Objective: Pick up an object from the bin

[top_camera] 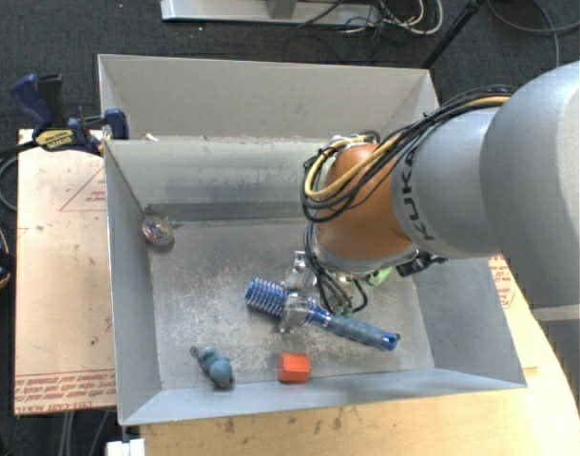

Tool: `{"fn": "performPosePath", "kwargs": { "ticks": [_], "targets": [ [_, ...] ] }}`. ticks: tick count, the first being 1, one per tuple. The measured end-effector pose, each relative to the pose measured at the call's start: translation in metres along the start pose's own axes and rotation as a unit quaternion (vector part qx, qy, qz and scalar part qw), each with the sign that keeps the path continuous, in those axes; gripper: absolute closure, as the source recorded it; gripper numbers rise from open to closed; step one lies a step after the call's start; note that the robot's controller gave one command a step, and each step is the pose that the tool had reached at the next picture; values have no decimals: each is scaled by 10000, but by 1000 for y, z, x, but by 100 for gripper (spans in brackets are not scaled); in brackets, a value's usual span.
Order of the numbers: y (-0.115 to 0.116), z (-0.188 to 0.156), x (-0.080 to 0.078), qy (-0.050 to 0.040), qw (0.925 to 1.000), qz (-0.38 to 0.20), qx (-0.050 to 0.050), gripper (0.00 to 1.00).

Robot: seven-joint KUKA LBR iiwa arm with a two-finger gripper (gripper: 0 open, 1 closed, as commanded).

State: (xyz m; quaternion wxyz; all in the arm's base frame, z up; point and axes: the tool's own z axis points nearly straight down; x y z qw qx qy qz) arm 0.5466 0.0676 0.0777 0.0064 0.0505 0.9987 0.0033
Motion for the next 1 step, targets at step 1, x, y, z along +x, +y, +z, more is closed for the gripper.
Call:
{"fn": "performPosePath", "kwargs": {
  "ticks": [1],
  "targets": [
    [-10, -158, -4, 23, 10000, -81, 24, 100]
  ]
}}
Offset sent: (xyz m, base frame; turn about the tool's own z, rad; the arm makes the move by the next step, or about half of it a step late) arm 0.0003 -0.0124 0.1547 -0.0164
